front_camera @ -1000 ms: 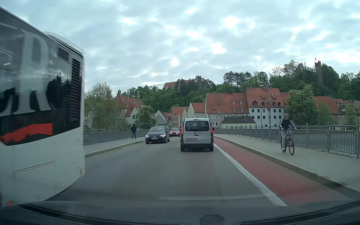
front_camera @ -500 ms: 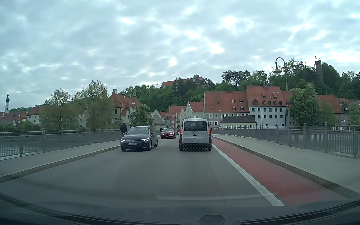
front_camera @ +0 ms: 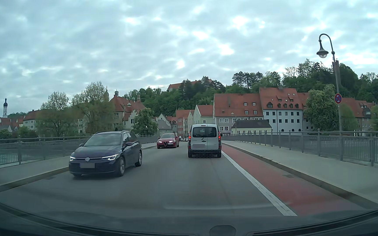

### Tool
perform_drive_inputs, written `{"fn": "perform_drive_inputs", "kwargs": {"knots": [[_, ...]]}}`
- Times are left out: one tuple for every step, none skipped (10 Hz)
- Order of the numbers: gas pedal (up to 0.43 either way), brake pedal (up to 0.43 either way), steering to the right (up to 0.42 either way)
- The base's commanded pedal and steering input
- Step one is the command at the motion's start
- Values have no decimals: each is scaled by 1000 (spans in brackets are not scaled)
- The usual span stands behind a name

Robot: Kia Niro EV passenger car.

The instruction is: Follow the waypoints while adhering to traffic rules and regulations

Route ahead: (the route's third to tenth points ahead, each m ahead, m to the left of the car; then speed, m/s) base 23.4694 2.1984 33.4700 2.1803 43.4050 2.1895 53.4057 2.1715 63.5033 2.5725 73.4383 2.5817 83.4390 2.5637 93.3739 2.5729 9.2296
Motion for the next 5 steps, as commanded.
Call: {"fn": "perform_drive_inputs", "kwargs": {"knots": [[110,0,-4],[110,0,-4],[98,0,-4],[98,0,-4],[87,0,-4]]}}
